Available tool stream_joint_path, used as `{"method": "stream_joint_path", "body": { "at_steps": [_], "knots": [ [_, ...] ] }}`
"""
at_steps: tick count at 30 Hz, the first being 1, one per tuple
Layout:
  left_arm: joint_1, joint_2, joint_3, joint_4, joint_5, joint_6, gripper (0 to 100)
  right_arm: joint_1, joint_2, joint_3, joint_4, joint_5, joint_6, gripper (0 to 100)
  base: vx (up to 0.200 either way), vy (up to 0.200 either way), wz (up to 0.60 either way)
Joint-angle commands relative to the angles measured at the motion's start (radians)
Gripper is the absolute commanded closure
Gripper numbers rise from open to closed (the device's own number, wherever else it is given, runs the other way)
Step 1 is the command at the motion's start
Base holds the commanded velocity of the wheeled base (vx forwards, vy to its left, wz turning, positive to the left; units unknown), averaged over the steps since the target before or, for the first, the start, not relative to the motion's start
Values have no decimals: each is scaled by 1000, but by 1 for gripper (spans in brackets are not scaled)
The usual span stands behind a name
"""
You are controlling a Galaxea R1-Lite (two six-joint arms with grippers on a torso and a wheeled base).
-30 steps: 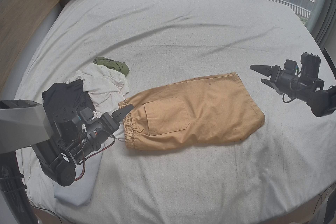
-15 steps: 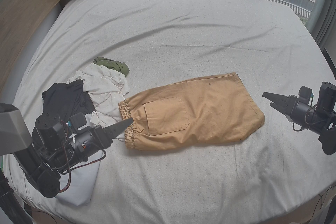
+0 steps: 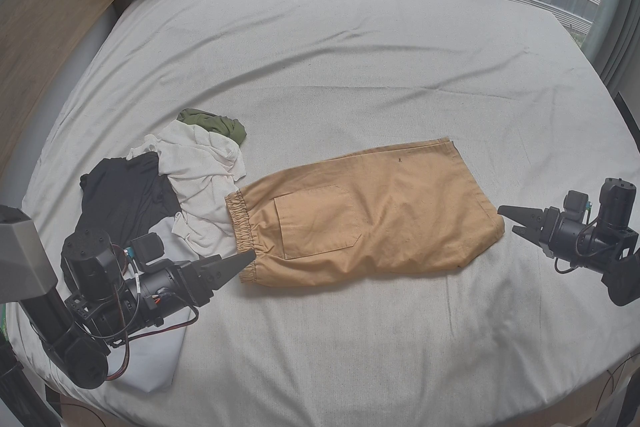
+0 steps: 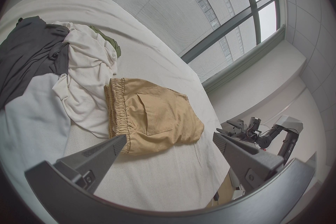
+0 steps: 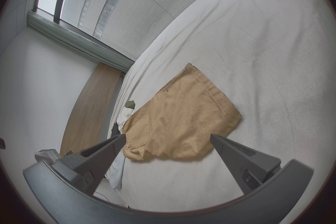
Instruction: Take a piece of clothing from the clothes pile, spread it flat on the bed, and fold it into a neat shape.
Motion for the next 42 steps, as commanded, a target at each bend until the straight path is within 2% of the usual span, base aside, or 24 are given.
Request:
{"method": "stream_joint_path", "body": {
  "at_steps": [1, 6, 13, 26, 27, 35, 40, 42],
  "knots": [
    [13, 22, 9, 0, 3, 50, 0, 1, 60, 2, 2, 0, -1, 0, 0, 0, 0],
    [31, 53, 21, 0, 5, 159, 0, 14, 138, 7, -6, -3, -6, 0, 0, 0, 0],
    [35, 57, 16, 0, 6, 159, 0, 8, 241, -5, -18, -9, -47, 0, 0, 0, 0],
    [45, 57, 12, 0, 6, 156, 0, 5, 347, -25, -122, -15, -41, 0, 0, 0, 0],
    [45, 63, 12, -2, 5, 156, 0, 5, 374, -28, -178, -16, -41, 0, 0, 0, 0],
    [45, 71, 10, -2, 5, 156, 0, 14, 417, -85, -204, -39, -37, 0, 0, 0, 0],
    [45, 70, 10, -2, 5, 154, 0, 42, 428, -97, -217, -41, -26, 0, 0, 0, 0],
    [45, 70, 10, -2, 3, 154, 0, 48, 445, -103, -265, -41, -17, 0, 0, 0, 0]
  ]
}}
